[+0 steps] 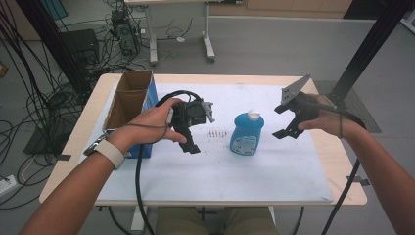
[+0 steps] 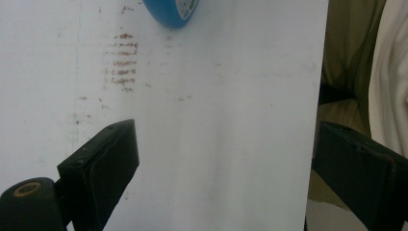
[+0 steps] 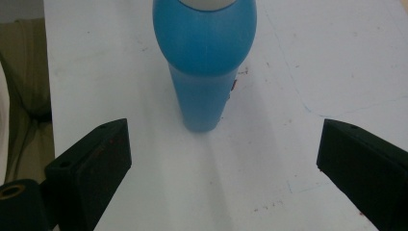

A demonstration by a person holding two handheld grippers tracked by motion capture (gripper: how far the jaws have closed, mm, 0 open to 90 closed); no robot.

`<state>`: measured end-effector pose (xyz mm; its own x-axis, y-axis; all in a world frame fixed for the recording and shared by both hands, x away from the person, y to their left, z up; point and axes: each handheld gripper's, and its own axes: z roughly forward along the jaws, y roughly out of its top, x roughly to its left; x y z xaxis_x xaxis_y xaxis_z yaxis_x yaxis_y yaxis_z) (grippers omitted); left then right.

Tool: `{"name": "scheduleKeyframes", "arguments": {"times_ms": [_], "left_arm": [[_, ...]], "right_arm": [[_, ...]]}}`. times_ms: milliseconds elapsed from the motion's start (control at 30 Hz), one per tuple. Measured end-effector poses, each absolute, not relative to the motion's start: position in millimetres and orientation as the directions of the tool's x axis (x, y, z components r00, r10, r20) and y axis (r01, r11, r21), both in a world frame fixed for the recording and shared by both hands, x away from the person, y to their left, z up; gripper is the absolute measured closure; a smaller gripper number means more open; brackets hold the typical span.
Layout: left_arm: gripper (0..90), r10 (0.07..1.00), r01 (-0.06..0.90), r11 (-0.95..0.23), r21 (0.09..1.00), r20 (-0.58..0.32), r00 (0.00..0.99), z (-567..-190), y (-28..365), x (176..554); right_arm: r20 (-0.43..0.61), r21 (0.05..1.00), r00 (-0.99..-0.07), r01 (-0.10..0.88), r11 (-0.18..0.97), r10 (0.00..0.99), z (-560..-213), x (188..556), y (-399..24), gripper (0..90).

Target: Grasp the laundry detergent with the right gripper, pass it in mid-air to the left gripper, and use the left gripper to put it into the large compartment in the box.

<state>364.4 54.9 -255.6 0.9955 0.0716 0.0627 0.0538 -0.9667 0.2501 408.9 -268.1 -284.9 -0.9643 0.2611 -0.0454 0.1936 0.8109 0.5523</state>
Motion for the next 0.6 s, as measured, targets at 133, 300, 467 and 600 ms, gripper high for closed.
{"name": "scheduleKeyframes", "arguments": {"times_ms": [133, 300, 467, 600], "left_arm": [[9.7, 0.071, 0.054, -0.967, 0.248, 0.062, 0.996, -255.7, 54.7, 364.5], [9.7, 0.076, 0.058, -0.966, 0.254, 0.062, 0.995, -255.8, 55.0, 364.5], [9.7, 0.076, 0.059, -0.966, 0.252, 0.062, 0.995, -255.7, 55.3, 364.5], [9.8, 0.08, 0.062, -0.965, 0.254, 0.062, 0.995, -255.6, 55.8, 364.5]], "right_arm": [[-0.042, 0.567, -0.962, 0.199, 0.8, 0.269, -289.5, 408.5, -268.0, 3.6], [-0.043, 0.578, -0.958, 0.208, 0.789, 0.284, -295.8, 408.2, -266.7, 3.1], [-0.047, 0.59, -0.959, 0.199, 0.783, 0.279, -301.1, 407.6, -263.6, 3.1], [-0.046, 0.603, -0.96, 0.193, 0.774, 0.275, -304.6, 407.2, -261.7, 3.1]]}}
